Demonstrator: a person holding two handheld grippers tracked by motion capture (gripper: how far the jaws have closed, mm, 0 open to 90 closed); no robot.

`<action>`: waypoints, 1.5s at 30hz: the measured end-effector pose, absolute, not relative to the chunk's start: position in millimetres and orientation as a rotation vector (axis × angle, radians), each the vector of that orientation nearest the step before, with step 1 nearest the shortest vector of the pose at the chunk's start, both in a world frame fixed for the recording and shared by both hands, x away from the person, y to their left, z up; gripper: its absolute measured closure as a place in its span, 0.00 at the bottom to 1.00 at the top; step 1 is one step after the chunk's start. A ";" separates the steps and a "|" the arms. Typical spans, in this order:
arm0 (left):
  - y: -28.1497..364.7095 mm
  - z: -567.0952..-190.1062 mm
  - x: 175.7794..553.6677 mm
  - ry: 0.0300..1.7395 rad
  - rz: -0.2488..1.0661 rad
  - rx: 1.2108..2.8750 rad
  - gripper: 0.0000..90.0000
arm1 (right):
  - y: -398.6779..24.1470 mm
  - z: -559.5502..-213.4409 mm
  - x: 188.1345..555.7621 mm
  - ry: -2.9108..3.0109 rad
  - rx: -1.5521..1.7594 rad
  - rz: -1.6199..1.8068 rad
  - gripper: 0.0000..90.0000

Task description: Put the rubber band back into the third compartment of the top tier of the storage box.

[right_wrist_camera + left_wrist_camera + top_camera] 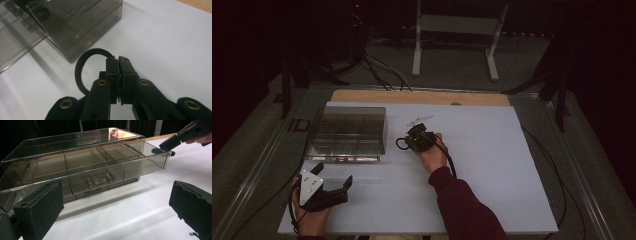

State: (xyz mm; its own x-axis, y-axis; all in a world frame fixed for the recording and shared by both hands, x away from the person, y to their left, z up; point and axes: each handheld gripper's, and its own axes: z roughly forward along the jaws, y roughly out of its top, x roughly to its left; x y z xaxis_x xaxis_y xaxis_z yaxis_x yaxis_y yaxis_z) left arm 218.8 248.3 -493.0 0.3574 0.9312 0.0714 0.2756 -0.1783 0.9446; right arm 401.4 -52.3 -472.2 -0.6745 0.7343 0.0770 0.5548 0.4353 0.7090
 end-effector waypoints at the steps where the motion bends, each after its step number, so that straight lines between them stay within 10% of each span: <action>1: 248.1 -492.9 218.8 1.088 0.869 1.674 0.00 | -52.6 -471.4 401.2 2.446 1.119 1.073 0.98; 45: 246.7 -493.5 219.5 1.083 0.865 1.680 0.00 | -52.8 -418.2 398.2 2.459 1.009 1.140 0.98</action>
State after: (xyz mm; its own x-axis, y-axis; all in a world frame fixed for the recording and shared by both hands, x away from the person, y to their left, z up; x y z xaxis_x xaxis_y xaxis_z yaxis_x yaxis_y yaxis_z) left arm 219.5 246.7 -493.5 0.3642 0.9285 0.0727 0.2765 -0.1824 0.9436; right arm 398.2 -52.8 -418.2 -0.7291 0.6816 0.0610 0.4870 0.4542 0.7460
